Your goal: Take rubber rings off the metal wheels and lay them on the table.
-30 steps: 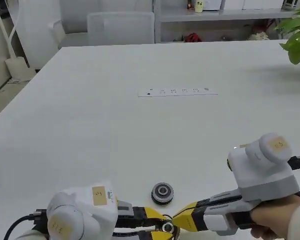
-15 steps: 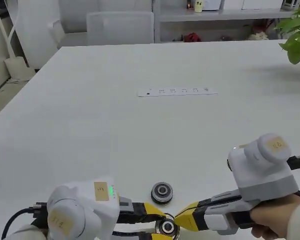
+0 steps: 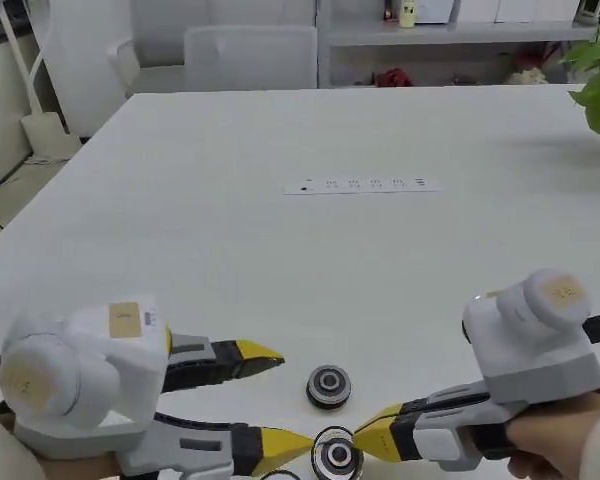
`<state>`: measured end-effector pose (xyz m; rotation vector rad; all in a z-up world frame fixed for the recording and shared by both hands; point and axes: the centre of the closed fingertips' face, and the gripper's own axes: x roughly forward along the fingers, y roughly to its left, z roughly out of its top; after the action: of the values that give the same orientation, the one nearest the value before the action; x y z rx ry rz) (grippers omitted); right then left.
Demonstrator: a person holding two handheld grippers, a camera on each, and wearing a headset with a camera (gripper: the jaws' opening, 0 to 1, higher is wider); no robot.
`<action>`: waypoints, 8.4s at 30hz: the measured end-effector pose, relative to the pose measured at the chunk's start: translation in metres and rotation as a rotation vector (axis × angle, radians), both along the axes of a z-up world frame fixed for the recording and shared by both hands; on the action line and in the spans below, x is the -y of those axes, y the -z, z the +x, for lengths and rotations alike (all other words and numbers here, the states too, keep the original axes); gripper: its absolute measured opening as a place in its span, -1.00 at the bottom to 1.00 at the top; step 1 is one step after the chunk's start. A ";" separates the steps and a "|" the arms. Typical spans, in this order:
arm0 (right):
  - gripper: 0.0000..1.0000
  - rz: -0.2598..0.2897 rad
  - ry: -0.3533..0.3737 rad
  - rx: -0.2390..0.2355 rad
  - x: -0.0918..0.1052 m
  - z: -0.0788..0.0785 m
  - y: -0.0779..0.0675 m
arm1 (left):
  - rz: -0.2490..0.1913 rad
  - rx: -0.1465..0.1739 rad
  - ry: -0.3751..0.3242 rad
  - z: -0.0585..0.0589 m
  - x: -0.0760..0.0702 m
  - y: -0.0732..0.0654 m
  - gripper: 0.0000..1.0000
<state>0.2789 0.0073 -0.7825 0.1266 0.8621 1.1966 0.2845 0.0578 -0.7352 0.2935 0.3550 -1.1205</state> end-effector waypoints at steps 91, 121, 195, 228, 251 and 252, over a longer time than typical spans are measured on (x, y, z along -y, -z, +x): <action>-0.90 -0.060 -0.219 0.146 -0.065 -0.048 0.013 | -0.025 -0.151 -0.326 -0.074 -0.072 0.005 0.94; -0.73 0.029 -0.154 0.229 -0.046 -0.024 -0.031 | 0.041 -0.123 -0.394 -0.082 -0.070 -0.015 0.94; -0.40 0.011 -0.040 0.268 0.006 0.023 -0.026 | -0.045 -0.018 -0.192 0.011 -0.044 -0.048 0.82; -0.43 -0.031 -0.082 0.278 0.008 0.049 0.003 | -0.046 -0.026 -0.036 0.054 0.010 0.005 0.25; -0.43 -0.038 -0.145 0.378 -0.008 0.056 0.021 | -0.028 -0.029 -0.003 0.057 0.040 0.041 -0.45; -0.43 -0.038 -0.145 0.382 -0.009 0.056 0.022 | -0.028 -0.031 -0.006 0.057 0.040 0.042 -0.46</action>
<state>0.3351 0.0159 -0.8044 -0.1942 0.5637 1.2861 0.3414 0.0178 -0.7769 0.2506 0.3667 -1.1237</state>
